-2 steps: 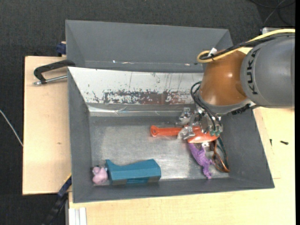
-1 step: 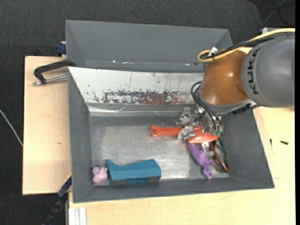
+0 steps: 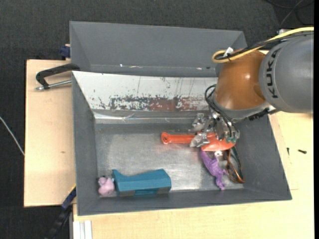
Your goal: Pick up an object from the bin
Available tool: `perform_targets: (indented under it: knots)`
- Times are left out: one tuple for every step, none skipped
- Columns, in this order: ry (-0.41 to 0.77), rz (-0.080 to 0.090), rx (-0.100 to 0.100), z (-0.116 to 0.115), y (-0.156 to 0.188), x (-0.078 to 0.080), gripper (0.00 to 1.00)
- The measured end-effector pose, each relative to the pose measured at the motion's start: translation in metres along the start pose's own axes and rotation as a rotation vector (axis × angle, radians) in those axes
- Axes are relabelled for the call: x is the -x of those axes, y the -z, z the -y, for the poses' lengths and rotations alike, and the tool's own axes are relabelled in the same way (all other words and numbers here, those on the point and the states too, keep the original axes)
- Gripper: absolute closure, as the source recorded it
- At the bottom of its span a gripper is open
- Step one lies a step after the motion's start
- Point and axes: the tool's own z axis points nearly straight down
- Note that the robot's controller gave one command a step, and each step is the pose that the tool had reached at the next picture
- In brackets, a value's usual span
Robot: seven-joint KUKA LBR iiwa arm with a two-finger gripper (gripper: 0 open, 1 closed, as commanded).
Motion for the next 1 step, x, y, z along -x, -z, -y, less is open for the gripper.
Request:
perform_targets:
  knots:
    - [0.000,0.000,0.000,-0.0001,0.0232,-0.0002,1.00]
